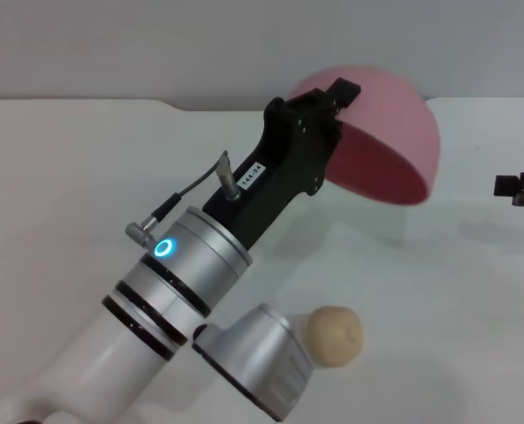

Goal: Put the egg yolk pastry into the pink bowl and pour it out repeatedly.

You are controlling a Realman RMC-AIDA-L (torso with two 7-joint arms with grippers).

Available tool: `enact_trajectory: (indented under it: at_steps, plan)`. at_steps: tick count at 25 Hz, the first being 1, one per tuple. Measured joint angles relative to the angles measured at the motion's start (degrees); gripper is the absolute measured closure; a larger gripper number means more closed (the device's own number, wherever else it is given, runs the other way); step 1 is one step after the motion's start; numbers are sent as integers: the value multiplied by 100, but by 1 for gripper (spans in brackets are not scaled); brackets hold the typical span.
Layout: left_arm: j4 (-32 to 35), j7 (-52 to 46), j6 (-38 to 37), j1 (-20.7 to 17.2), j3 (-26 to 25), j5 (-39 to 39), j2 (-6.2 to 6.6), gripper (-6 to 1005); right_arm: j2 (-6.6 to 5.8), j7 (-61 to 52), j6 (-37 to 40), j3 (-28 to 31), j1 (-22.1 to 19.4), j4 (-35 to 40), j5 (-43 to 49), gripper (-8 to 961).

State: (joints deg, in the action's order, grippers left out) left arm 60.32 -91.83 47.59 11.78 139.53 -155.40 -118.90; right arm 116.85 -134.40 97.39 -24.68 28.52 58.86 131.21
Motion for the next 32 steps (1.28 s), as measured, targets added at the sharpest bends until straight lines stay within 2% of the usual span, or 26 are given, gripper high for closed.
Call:
enact_trajectory:
  at_steps: [4, 7, 9, 12, 14, 15, 16, 17, 18, 19, 20, 21, 23, 24, 26, 27, 28, 29, 32]
  plan:
    - [-40, -71, 104, 56, 0, 246, -11, 1000, 7, 28, 0, -19, -3, -12, 0, 392]
    - [243, -283, -16, 91, -91, 1087, 2, 1000, 16, 58, 1, -94, 7, -24, 0, 393]
    - [684, -341, -477, 74, -319, 1917, 35, 1000, 17, 66, -2, -173, 46, -62, 0, 393]
    - [1639, -343, -2100, -77, -1320, 3190, 64, 1000, 12, 73, -29, -324, 97, -94, 0, 394]
    - [2139, -456, -3788, -103, -2388, 4061, 53, 1000, 14, 75, -46, -443, 134, -98, -1, 394]
    - [2260, -673, -4844, -30, -3031, 4540, 61, 1000, 18, 76, -53, -497, 160, -105, -2, 394]
    - [2177, -1136, -6108, 245, -3927, 4912, 75, 1000, 21, 76, -55, -552, 184, -125, -3, 394]
    - [2177, -1136, -6108, 245, -3927, 4912, 75, 1000, 20, 78, -58, -599, 212, -164, -4, 394]
    - [1882, -1665, -7504, 600, -4743, 5108, 98, 1000, 12, 79, -59, -634, 241, -212, -4, 395]
    - [1610, -2000, -8296, 850, -5248, 5132, 110, 999, -1, 85, -67, -659, 278, -267, -4, 395]
    - [1444, -2139, -8617, 994, -5511, 5086, 118, 999, -7, 94, -67, -671, 304, -298, -4, 395]
    - [1055, -2463, -9419, 1295, -6123, 4927, 130, 999, -15, 128, -68, -694, 348, -345, -4, 395]
    - [614, -2850, -10350, 1660, -6879, 4516, 146, 999, -23, 213, -69, -754, 398, -423, -3, 395]
    - [614, -2850, -10350, 1660, -6879, 4516, 146, 999, -29, 264, -68, -801, 424, -465, -4, 396]
    - [405, -3392, -11250, 1955, -7472, 3754, 165, 999, -34, 362, -39, -1003, 504, -563, -4, 396]
    - [405, -3392, -11250, 1955, -7472, 3754, 165, 999, -35, 387, -33, -1127, 540, -594, -4, 396]
    - [530, -4105, -11944, 2101, -7602, 2971, 238, 999, -34, 409, -29, -1290, 588, -625, -4, 396]
    - [620, -4566, -12387, 2175, -7627, 2533, 279, 999, -22, 427, -34, -1479, 641, -642, -2, 396]
    - [890, -5137, -13146, 2229, -7682, 1923, 311, 999, 36, 453, -72, -1916, 799, -654, 23, 397]
